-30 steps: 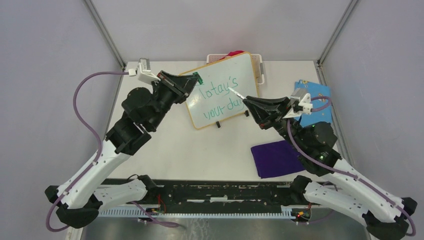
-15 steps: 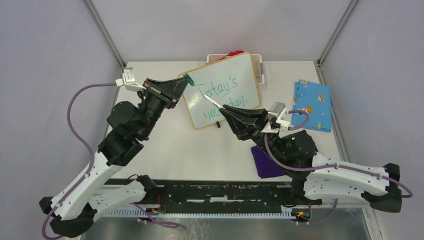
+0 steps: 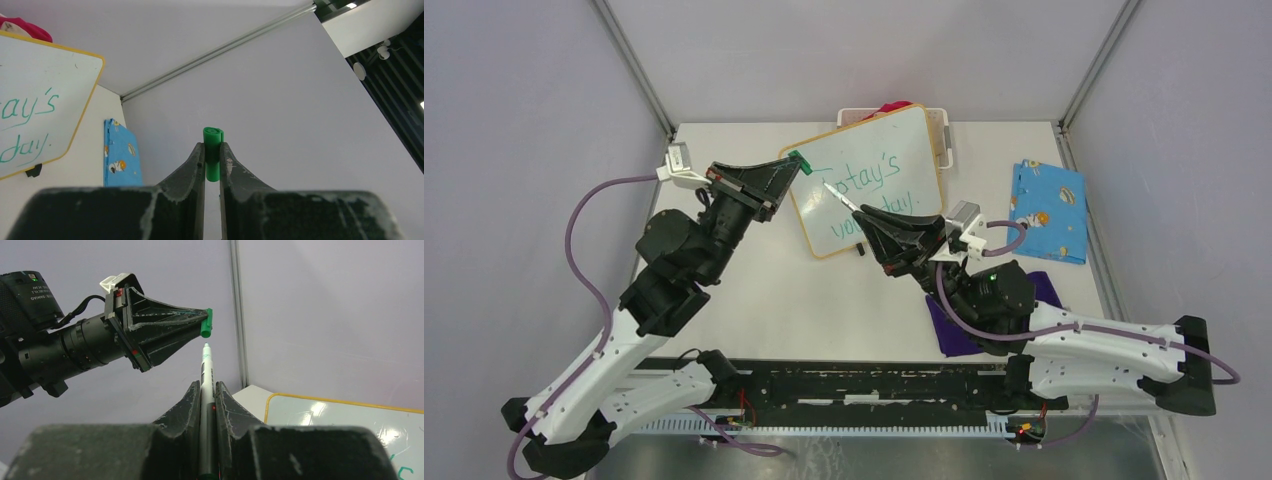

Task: Write a sentence on the whiteboard
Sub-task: Close the whiteboard marker at the center of the board.

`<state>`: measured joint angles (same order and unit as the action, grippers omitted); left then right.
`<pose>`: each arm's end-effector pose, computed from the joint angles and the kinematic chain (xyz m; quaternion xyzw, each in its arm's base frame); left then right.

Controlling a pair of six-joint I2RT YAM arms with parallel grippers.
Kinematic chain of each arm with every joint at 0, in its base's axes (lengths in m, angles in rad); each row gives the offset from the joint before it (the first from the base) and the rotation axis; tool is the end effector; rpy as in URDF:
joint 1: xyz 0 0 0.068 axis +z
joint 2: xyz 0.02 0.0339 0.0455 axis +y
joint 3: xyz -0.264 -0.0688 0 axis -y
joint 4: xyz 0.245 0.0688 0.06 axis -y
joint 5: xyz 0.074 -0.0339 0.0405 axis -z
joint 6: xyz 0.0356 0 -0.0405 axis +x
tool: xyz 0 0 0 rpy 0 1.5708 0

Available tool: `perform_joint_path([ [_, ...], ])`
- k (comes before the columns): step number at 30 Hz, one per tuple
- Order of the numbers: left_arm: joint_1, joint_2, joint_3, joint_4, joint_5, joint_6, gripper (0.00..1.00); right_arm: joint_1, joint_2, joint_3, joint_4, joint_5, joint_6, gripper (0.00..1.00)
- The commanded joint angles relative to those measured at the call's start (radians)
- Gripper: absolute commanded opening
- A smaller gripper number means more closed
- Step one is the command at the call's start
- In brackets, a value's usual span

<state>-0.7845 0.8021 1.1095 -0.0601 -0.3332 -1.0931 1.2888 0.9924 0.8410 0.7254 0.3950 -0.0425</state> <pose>0.1188 -0.1021 0.4609 -0.2224 0.5787 -0.5675 0.5418 0.0734 0.2043 0.4149 -0.1539 0.4751 0.4265 0.7541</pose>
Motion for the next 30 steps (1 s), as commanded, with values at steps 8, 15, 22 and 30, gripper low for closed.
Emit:
perform_joint_path([
  [8,0.005,-0.003,-0.006,0.056,0.037,-0.073,0.02,0.011,0.028,0.076,0.066,0.024,0.003,0.00],
  [15,0.005,0.001,-0.009,0.057,0.052,-0.078,0.02,0.009,0.041,0.087,0.060,0.023,0.007,0.00],
  [22,0.006,-0.001,-0.011,0.057,0.057,-0.080,0.02,0.011,0.048,0.093,0.051,0.026,0.009,0.00],
  [30,0.005,-0.010,-0.012,0.056,0.051,-0.081,0.02,0.011,0.054,0.098,0.044,0.030,0.012,0.00],
])
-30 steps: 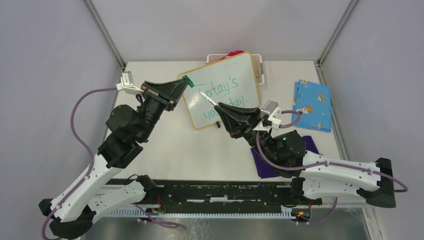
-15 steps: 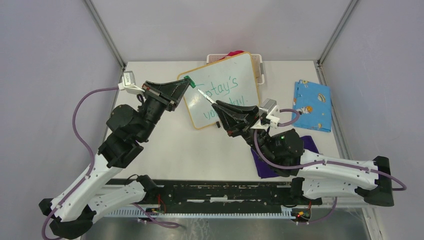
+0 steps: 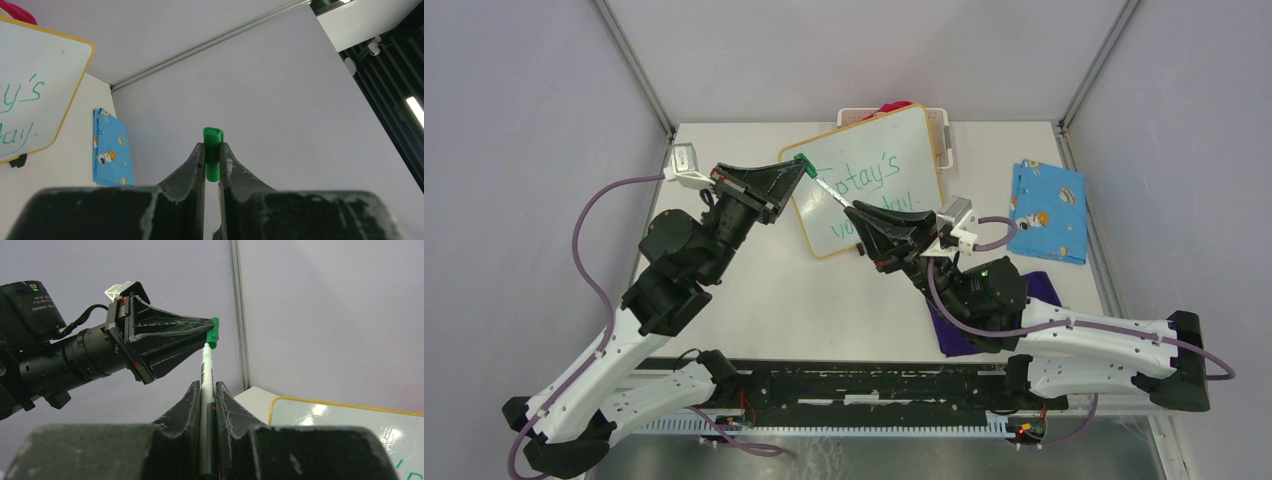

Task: Write a sentence on the whiteboard
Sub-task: Close the whiteboard marker at the center of the board.

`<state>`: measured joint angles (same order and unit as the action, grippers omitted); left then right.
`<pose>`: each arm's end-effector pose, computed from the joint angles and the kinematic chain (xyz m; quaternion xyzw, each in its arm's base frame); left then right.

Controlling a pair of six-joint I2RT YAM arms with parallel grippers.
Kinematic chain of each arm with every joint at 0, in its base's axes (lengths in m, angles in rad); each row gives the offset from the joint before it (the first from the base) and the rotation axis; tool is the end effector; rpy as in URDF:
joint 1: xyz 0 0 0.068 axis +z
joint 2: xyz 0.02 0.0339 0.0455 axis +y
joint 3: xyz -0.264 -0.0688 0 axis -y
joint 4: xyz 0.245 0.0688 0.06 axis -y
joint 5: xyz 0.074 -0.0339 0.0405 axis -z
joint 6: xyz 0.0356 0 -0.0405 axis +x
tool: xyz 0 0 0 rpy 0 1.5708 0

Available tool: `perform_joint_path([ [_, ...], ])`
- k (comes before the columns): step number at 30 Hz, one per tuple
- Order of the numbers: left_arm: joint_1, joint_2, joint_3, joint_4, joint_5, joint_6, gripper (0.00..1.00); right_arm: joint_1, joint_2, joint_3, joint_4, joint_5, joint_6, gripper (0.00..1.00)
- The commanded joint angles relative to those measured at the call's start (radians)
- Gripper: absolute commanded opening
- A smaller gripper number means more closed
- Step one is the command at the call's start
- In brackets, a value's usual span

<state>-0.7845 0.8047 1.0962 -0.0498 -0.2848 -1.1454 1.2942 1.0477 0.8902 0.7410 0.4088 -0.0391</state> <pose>0.1199 -0.1055 0.4575 -0.2195 0.5805 -0.5907 0.5157 0.0760 0.2160 0.4218 -0.1464 0.4752 0.4284 0.7545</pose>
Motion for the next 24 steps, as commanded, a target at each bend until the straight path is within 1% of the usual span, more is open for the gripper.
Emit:
perform_joint_path([
  [1,0.005,-0.014,0.001,0.046,0.001,-0.028,0.02,0.006,0.000,0.049,0.028,0.019,0.007,0.00],
  [24,0.005,-0.013,-0.001,0.045,0.019,-0.032,0.02,0.007,0.015,0.068,0.012,0.023,0.013,0.00],
])
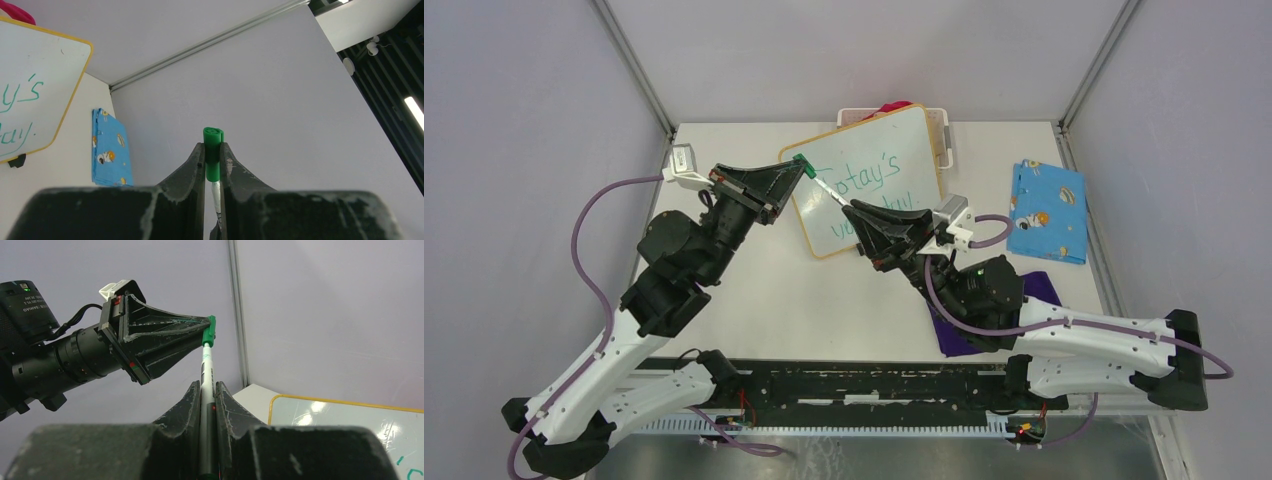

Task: Write a sentence on the whiteboard
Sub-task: Close the whiteboard marker at the center of the board.

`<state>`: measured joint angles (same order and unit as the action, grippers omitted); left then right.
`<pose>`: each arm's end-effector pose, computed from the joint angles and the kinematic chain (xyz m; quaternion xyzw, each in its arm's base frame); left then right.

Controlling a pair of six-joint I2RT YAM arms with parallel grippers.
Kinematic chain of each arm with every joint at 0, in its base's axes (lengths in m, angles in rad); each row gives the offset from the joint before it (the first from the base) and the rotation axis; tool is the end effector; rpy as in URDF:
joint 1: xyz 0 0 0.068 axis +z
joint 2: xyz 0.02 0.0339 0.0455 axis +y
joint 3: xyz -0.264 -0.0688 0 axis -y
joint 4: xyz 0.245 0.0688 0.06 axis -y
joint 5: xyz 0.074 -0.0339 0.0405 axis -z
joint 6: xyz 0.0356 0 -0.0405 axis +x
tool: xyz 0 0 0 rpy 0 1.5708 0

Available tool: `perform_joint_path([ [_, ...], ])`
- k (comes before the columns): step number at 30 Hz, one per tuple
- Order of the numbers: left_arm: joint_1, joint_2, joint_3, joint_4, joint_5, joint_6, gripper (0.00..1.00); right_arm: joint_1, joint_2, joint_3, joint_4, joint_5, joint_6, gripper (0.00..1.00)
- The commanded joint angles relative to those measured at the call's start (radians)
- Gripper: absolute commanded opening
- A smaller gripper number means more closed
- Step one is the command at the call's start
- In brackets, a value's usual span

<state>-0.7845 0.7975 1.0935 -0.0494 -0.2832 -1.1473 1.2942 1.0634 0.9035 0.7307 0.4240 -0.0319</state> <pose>0.1184 -0.1041 0.4577 -0.2193 0.5786 -0.5929 0.5154 0.0776 0.2199 0.4220 -0.1430 0.4830 0.4248 0.7522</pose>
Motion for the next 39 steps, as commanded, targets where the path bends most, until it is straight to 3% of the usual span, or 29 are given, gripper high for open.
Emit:
perform_joint_path([
  [1,0.005,-0.005,0.002,0.046,0.022,-0.029,0.02,0.006,0.001,0.056,0.023,0.008,0.005,0.00],
  [13,0.004,-0.005,-0.020,0.086,0.065,-0.060,0.02,0.005,0.045,0.077,0.053,0.050,-0.009,0.00],
  [23,0.004,0.009,-0.057,0.155,0.113,-0.100,0.02,0.008,0.109,0.017,0.302,0.140,-0.068,0.00],
  [39,-0.054,0.058,-0.081,0.218,0.239,-0.018,0.02,0.006,0.170,0.037,0.373,0.003,-0.120,0.00],
])
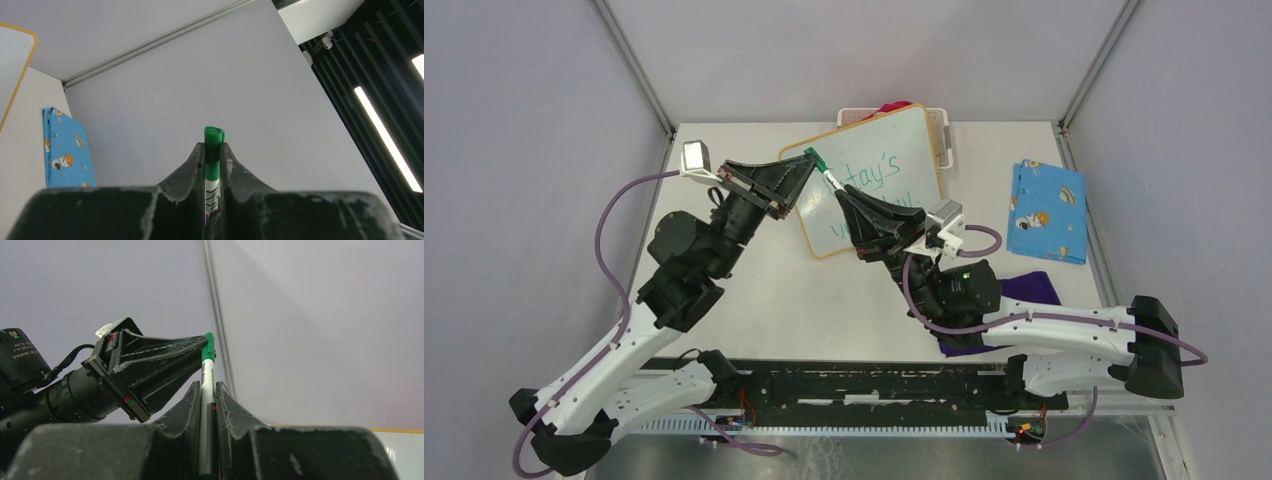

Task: Write a sentence on the whiteboard
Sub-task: Close the whiteboard marker at the center of the board.

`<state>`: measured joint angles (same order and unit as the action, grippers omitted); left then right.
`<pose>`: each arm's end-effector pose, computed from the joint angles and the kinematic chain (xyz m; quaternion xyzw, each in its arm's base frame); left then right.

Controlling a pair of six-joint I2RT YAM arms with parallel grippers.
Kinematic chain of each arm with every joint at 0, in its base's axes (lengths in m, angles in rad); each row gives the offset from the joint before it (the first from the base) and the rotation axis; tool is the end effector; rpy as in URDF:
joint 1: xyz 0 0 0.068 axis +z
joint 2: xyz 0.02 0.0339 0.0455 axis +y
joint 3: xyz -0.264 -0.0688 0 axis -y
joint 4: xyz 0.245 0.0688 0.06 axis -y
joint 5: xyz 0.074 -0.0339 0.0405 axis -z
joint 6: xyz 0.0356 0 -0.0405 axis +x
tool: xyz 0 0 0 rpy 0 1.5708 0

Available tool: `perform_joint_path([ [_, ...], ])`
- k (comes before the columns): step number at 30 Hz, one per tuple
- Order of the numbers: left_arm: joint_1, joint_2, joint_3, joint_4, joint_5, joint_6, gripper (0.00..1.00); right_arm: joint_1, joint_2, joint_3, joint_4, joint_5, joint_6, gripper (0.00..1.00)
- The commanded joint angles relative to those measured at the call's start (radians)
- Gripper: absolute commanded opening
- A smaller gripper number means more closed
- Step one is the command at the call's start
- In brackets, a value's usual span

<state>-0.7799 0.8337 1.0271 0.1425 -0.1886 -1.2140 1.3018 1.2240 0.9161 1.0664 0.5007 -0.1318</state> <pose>0.1286 -0.1178 0.4509 -0.1991 0.5463 -0.6521 0.4864 0.0851 0.2445 0.4171 -0.0799 0.4381 0.4099 0.7961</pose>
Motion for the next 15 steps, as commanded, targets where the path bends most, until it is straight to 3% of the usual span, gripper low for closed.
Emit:
perform_joint_path([
  [1,-0.069,0.023,-0.021,0.031,0.144,0.051,0.02,-0.001,0.009,0.026,0.037,-0.075,-0.023,0.00],
  [10,-0.254,0.070,-0.046,0.023,0.060,0.093,0.02,-0.001,0.020,0.060,0.015,-0.082,-0.043,0.00],
  [15,-0.300,0.082,-0.051,0.014,0.026,0.107,0.02,-0.001,0.029,0.083,0.003,-0.084,-0.049,0.00],
])
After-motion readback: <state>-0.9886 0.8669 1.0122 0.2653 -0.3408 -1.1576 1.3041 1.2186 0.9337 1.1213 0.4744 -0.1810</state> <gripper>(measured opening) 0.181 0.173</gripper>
